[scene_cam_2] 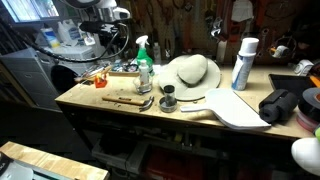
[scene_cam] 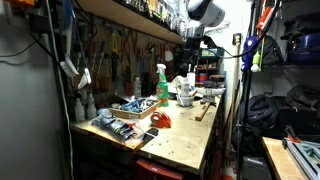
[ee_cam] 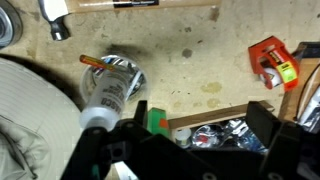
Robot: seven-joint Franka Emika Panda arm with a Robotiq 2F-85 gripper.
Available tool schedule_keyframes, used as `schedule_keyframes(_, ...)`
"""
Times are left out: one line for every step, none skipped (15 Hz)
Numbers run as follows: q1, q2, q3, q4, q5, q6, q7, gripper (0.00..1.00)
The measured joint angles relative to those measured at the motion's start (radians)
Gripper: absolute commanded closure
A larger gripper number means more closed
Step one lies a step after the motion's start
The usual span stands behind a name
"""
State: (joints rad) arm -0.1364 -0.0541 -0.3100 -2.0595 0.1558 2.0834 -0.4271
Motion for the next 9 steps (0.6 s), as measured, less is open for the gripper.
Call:
schedule_keyframes(-0.021,0.044,-0.007,0.04,0.0,-0.007,-0.011,0.0)
schedule_keyframes(-0.045,0.082,-0.012,0.076,-0.002,-0.019,-0.025,0.0)
schedule_keyframes(-0.072,0.115,-0.017,0.115,-0.003,-0.043,-0.04,0.0)
schedule_keyframes(-0.097,0.139,-0.018,0.152,0.0,-0.072,-0.058,0.0)
schedule_keyframes(-0.116,0.153,-0.019,0.183,0.002,-0.097,-0.073,0.0)
schedule_keyframes(-0.126,0.159,-0.019,0.204,0.002,-0.114,-0.08,0.0)
schedule_keyframes(-0.131,0.159,-0.016,0.211,0.002,-0.116,-0.081,0.0)
schedule_keyframes(-0.134,0.161,-0.011,0.211,0.002,-0.113,-0.076,0.0)
schedule_keyframes(-0.134,0.167,-0.005,0.209,0.002,-0.103,-0.063,0.0)
